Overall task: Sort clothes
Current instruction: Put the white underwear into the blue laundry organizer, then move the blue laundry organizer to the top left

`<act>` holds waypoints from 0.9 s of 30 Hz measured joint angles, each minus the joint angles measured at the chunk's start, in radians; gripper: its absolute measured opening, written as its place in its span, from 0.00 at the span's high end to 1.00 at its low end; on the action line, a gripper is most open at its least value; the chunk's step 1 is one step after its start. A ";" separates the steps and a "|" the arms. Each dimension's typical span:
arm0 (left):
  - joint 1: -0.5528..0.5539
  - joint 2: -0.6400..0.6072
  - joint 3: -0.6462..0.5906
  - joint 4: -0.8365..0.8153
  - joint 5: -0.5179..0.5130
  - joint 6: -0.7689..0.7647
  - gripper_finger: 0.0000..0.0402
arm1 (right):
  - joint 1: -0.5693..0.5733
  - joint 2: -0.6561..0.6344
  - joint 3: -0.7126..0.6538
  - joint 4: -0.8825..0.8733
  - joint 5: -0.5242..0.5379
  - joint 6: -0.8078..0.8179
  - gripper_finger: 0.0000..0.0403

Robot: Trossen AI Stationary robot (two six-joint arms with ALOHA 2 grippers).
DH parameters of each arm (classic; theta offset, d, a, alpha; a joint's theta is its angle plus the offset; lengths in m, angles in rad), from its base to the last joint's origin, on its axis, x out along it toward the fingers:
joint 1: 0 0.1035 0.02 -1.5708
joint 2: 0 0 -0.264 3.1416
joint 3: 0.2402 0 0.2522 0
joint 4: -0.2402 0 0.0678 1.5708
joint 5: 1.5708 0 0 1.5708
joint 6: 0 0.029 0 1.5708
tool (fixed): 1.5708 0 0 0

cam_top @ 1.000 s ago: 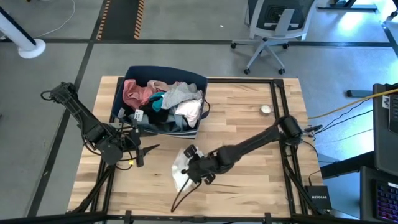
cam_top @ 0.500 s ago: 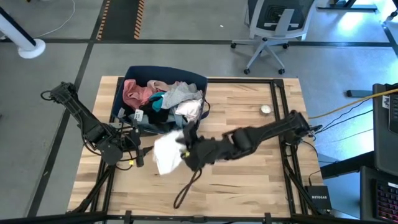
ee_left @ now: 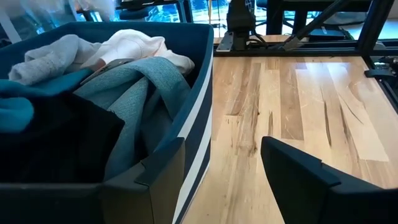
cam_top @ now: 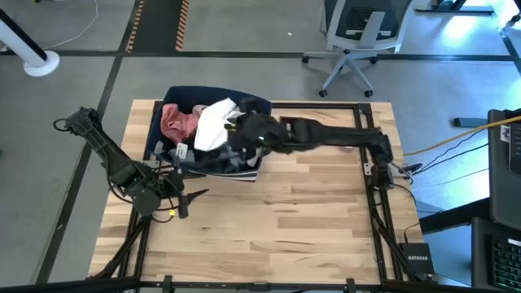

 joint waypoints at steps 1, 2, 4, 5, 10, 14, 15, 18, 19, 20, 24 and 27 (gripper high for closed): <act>0.000 0.000 0.000 0.001 0.000 0.003 0.48 | -0.018 0.012 -0.007 -0.008 -0.026 0.025 0.84; 0.000 0.000 0.000 0.000 0.000 0.003 0.48 | -0.032 0.026 -0.014 -0.020 -0.048 0.044 0.83; 0.000 0.000 0.000 0.000 0.001 0.002 0.48 | -0.052 0.047 -0.015 -0.049 -0.093 0.050 0.79; 0.000 0.000 0.000 0.000 0.001 0.002 0.48 | -0.056 0.054 -0.015 -0.063 -0.106 0.050 0.77; 0.000 0.000 0.000 0.000 0.001 0.006 0.48 | -0.049 0.054 -0.004 -0.111 -0.113 0.048 0.63; 0.000 0.000 0.000 -0.001 0.001 0.021 0.48 | -0.026 0.047 0.101 -0.233 -0.113 0.052 0.52; 0.000 0.000 0.000 -0.002 0.001 0.025 0.48 | -0.018 0.041 0.142 -0.276 -0.113 0.060 0.51; 0.000 0.000 0.000 -0.001 0.001 0.025 0.48 | 0.005 0.010 0.192 -0.351 -0.111 0.098 0.47; 0.000 0.000 0.000 -0.001 0.001 0.025 0.48 | 0.014 -0.014 0.171 -0.360 -0.116 0.103 0.47; 0.000 0.000 0.000 0.000 0.001 0.024 0.48 | 0.024 -0.023 0.162 -0.375 -0.121 0.105 0.47; -0.002 0.000 0.000 0.000 0.001 0.042 0.48 | 0.080 -0.060 0.161 -0.455 -0.126 0.146 0.46; -0.003 0.000 0.000 -0.002 0.000 0.075 0.48 | 0.140 -0.084 0.162 -0.546 -0.017 0.167 0.47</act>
